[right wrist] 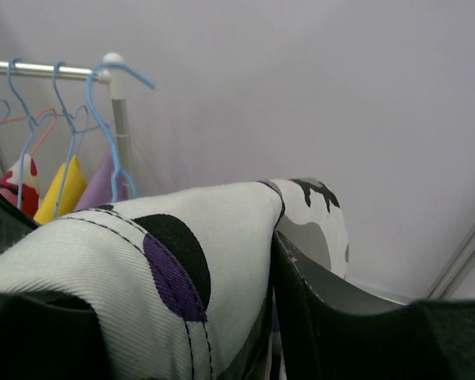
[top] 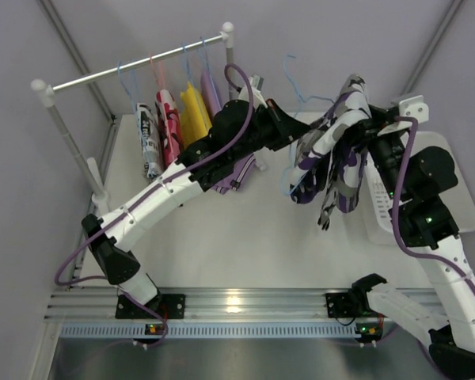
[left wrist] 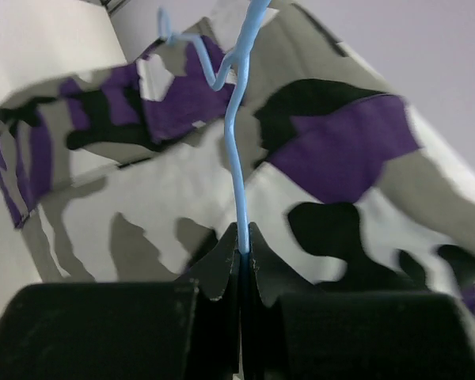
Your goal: Remove the trousers from the hanger
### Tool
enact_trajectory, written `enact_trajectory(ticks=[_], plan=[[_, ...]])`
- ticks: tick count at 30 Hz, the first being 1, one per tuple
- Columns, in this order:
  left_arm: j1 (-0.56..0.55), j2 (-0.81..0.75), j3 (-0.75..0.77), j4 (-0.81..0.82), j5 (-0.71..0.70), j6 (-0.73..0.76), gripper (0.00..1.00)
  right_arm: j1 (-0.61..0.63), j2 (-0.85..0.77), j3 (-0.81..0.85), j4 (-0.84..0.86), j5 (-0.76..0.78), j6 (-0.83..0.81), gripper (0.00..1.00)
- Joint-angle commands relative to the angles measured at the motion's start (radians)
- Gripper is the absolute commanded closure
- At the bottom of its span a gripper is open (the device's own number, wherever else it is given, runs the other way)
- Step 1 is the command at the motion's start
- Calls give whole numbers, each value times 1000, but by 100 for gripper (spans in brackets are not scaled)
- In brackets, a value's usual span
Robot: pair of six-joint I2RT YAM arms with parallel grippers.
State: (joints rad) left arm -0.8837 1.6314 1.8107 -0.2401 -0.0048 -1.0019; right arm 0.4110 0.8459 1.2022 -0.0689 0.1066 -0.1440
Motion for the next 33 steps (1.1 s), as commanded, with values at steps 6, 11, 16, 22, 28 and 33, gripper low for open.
enact_trajectory(ticks=[6,11,16,22,28,33], plan=[[14,-31,-43,94,0,42,100,-14,-50,148,149,-8,31,100],[26,-28,-10,111,0,52,100,-12,-48,160,164,5,9,100],[28,-25,16,93,-4,68,100,-12,-44,186,202,22,-37,100],[28,-56,-108,74,-17,62,100,-12,44,344,210,50,-63,100],[28,-84,-183,102,-1,59,100,-11,137,462,254,103,-146,100],[28,-87,-197,121,34,42,100,-11,195,525,305,120,-218,100]])
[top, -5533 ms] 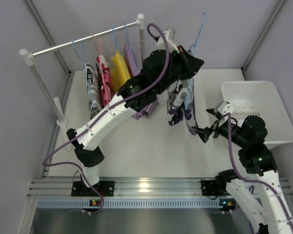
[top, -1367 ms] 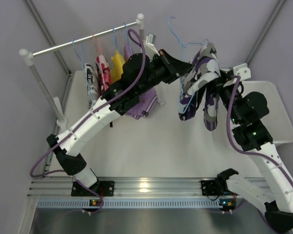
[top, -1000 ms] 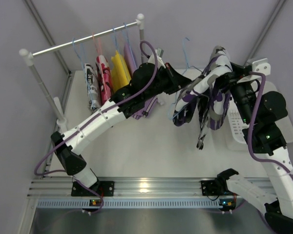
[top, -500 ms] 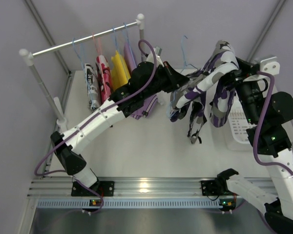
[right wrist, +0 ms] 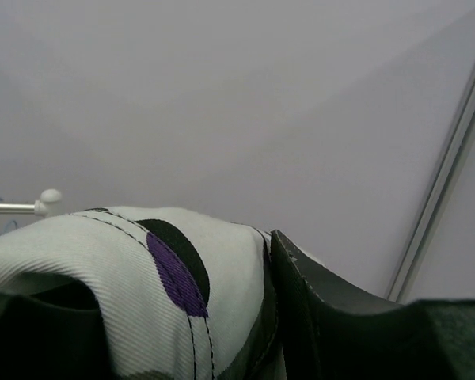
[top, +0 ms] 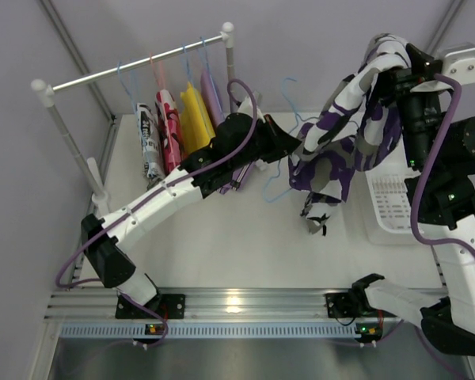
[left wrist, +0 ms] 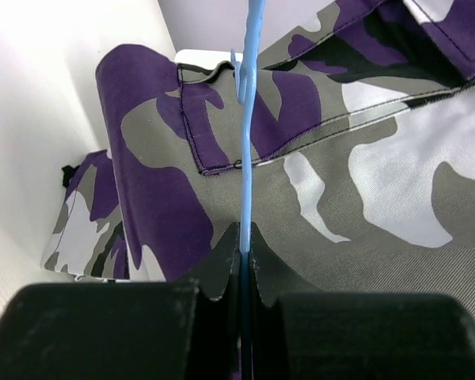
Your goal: Remove the trousers from the hanger
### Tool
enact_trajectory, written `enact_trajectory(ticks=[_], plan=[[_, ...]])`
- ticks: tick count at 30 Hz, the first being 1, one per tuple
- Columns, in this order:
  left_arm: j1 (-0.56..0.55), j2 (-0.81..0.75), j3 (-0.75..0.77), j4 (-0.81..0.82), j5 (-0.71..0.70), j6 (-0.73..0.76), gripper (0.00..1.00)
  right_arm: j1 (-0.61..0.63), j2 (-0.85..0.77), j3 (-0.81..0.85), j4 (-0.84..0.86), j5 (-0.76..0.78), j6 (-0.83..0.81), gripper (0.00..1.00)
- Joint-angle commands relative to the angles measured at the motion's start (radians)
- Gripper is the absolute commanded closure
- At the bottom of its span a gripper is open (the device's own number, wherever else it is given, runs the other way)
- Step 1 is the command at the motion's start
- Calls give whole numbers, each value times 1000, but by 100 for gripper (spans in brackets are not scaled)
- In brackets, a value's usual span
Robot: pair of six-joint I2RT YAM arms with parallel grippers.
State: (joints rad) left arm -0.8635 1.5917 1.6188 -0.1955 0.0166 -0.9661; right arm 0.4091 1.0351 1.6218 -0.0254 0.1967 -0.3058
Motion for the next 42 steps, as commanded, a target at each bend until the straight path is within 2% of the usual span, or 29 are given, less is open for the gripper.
enact_trajectory(ticks=[1,8,14,21,27,30,33,34,36,37,42], plan=[[8,-47,-7,76,10,3,100,-10,17,119,269,32,-62,100],[8,-56,-72,71,-6,-5,100,-10,123,317,289,35,-124,100],[8,-53,-117,77,-38,4,100,-10,170,421,324,35,-188,100],[8,-35,-134,59,-59,20,100,-10,184,446,409,66,-324,100],[9,-58,-171,50,-79,43,100,-23,189,423,473,113,-530,100],[11,-67,-172,44,-84,53,100,-87,187,385,492,118,-590,100],[12,-73,-171,39,-86,61,100,-222,178,333,482,87,-563,100],[12,-76,-171,38,-86,63,100,-312,174,285,482,72,-502,100],[12,-78,-171,36,-83,63,100,-403,155,231,466,0,-439,100],[12,-79,-169,34,-81,66,100,-503,152,192,461,-15,-384,100],[20,-85,-166,31,-81,72,100,-703,146,76,404,-193,-231,100]])
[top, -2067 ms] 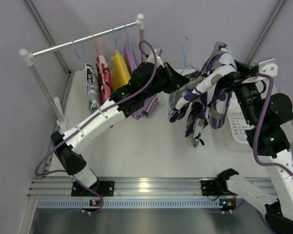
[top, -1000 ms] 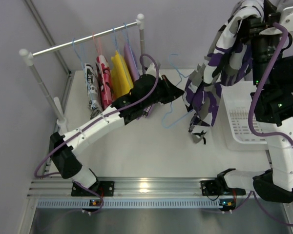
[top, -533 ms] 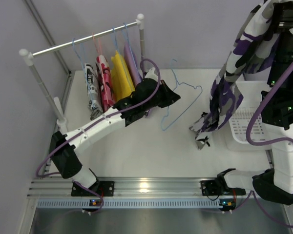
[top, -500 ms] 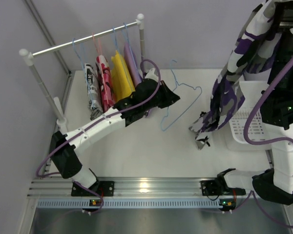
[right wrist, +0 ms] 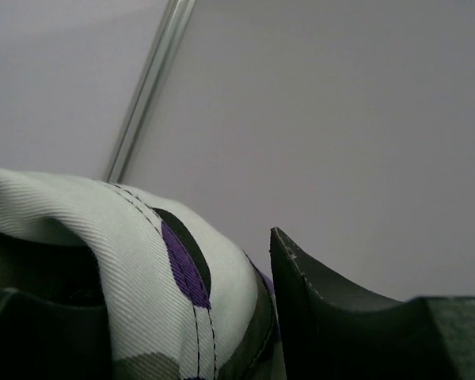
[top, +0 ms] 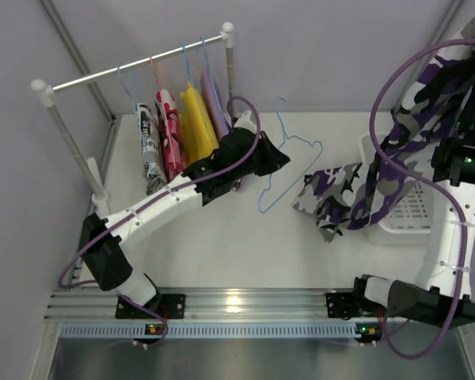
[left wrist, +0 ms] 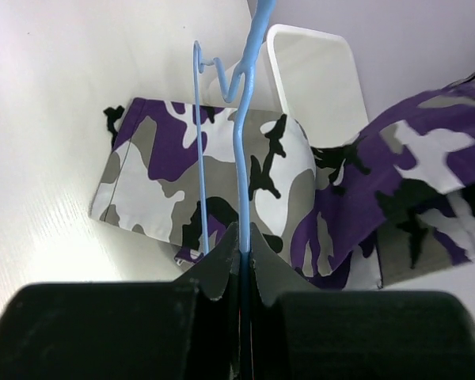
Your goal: Remove the trousers from the hanger
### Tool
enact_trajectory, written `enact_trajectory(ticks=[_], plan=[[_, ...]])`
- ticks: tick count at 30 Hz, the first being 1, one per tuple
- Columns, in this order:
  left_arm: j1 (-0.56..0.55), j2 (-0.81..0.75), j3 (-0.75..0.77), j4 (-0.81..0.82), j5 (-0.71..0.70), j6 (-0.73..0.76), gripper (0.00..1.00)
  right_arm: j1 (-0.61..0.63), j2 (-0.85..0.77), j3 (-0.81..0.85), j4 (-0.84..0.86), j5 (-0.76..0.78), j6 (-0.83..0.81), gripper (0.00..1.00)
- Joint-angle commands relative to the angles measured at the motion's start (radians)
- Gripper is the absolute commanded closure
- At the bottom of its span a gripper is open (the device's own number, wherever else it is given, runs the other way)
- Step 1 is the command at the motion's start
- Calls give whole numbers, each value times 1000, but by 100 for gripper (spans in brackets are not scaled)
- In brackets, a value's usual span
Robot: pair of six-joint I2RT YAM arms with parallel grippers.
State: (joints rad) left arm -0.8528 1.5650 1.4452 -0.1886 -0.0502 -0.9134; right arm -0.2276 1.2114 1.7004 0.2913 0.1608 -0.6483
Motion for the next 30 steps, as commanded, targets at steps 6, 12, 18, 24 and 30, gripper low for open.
enact_trajectory(ticks=[6,12,18,24,30], plan=[[32,-63,15,23,-7,21,100,-176,-53,-177,43,-414,211,100],[61,-66,30,18,0,21,100,-190,-78,-281,-81,-475,274,100],[100,-83,46,5,24,34,100,-245,-122,-439,-213,-443,341,100],[103,-115,49,8,46,111,100,-383,-130,-551,-362,-496,403,100],[103,-155,47,21,79,209,100,-489,-151,-581,-578,-707,314,58]])
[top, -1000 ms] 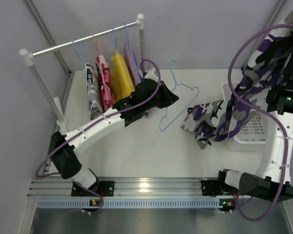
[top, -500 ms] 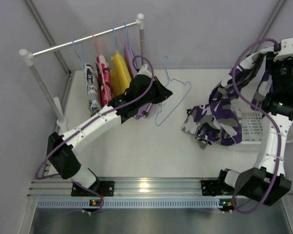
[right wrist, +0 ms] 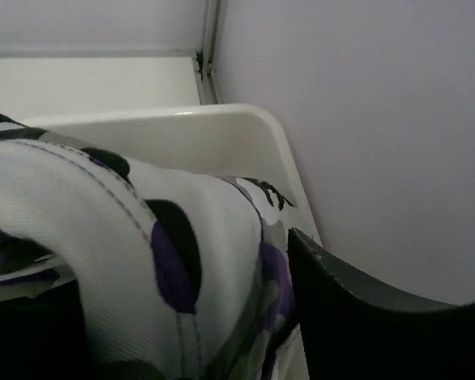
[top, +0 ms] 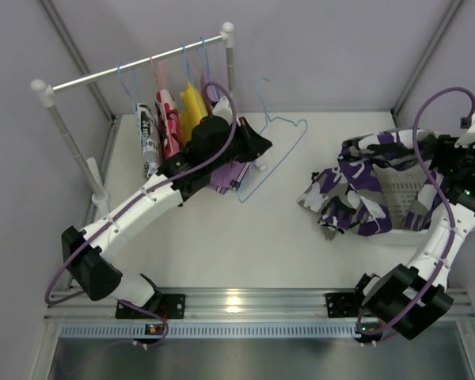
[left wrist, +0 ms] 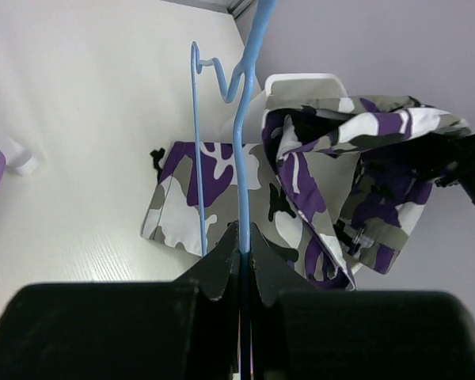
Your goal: Remove the trousers from the hanger
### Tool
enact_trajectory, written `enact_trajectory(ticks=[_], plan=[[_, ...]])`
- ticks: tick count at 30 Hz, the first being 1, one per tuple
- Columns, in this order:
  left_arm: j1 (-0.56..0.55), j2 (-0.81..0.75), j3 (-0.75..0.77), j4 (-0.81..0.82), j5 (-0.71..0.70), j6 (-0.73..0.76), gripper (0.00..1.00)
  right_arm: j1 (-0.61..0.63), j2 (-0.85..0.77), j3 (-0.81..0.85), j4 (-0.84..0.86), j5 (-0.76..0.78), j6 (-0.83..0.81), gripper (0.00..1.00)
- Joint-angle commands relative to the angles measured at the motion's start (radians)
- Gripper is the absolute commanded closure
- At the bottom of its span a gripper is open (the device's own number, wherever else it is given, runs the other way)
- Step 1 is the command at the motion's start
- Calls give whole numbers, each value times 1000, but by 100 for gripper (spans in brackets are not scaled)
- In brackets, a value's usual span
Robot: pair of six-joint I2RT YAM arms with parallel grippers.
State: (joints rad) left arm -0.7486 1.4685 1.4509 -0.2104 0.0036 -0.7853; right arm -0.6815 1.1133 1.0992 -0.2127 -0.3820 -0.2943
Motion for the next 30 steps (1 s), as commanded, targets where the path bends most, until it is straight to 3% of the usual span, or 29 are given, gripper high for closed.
enact_trajectory(ticks=[1,3,4,5,11,14,15,17,18,19,20,21,25,30], plan=[[-1,-62,42,42,24,89,100,-55,-66,18,-100,-188,-57,38],[-1,-76,39,40,21,110,100,-69,-78,19,-174,-240,-106,20],[-1,-80,37,42,24,116,100,-73,-96,21,-189,-253,-117,6],[-1,-83,36,42,24,126,100,-78,-104,22,-214,-270,-127,1],[-1,-131,6,40,-37,152,100,-87,-139,94,-335,-414,-221,1],[0,-148,-3,31,-65,165,100,-87,-161,165,-486,-547,-337,1],[0,-158,-3,28,-83,166,100,-85,-170,203,-552,-636,-482,1],[18,-169,2,5,-93,150,100,-82,-207,231,-842,-733,-714,0],[31,-171,6,-6,-85,135,100,-69,-223,234,-935,-747,-955,1],[43,-172,11,-18,-76,117,100,-63,-256,228,-1106,-752,-1083,0],[72,-171,23,-41,-54,78,100,-50,-286,202,-1178,-745,-1311,1],[87,-171,28,-49,-44,58,100,-46,-287,182,-1244,-735,-1418,1],[112,-181,39,-50,-27,18,100,78,-395,59,-1289,-618,-1585,0],[114,-183,40,-44,-33,0,100,322,-422,-77,-1259,-445,-1605,1]])
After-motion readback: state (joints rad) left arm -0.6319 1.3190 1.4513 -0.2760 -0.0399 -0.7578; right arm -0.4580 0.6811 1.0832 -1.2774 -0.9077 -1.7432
